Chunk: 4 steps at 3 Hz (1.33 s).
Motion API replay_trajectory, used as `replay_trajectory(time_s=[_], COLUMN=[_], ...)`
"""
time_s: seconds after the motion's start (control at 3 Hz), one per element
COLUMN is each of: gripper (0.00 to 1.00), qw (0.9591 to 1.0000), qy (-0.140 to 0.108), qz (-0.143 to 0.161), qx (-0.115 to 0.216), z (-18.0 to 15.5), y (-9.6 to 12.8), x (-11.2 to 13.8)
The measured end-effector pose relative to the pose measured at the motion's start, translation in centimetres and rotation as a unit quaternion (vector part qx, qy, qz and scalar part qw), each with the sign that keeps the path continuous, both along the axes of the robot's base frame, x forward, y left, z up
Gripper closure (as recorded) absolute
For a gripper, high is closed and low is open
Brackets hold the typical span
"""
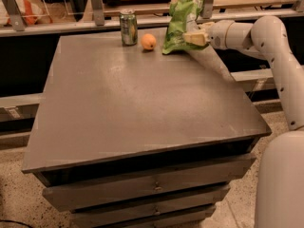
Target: Move green rice chip bag near orange
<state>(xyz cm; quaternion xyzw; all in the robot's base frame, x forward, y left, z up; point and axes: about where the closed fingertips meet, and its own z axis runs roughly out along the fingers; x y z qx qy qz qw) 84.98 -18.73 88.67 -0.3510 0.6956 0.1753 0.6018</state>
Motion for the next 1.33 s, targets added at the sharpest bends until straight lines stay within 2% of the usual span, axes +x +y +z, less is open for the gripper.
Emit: replay_trajectory(time_s=[0.33, 0.67, 1.33], gripper=[1.0, 1.0, 0.59], qw=[0.9989, 0.996, 0.9913], qy=[0.023, 0.043, 0.07], qz=[0.041, 0.077, 0.11], qx=[-0.007, -0.009, -0.021], z=[0.0, 0.0, 0.2], y=[0.8, 1.6, 2.4], x=[-1.2, -2.4, -3.6])
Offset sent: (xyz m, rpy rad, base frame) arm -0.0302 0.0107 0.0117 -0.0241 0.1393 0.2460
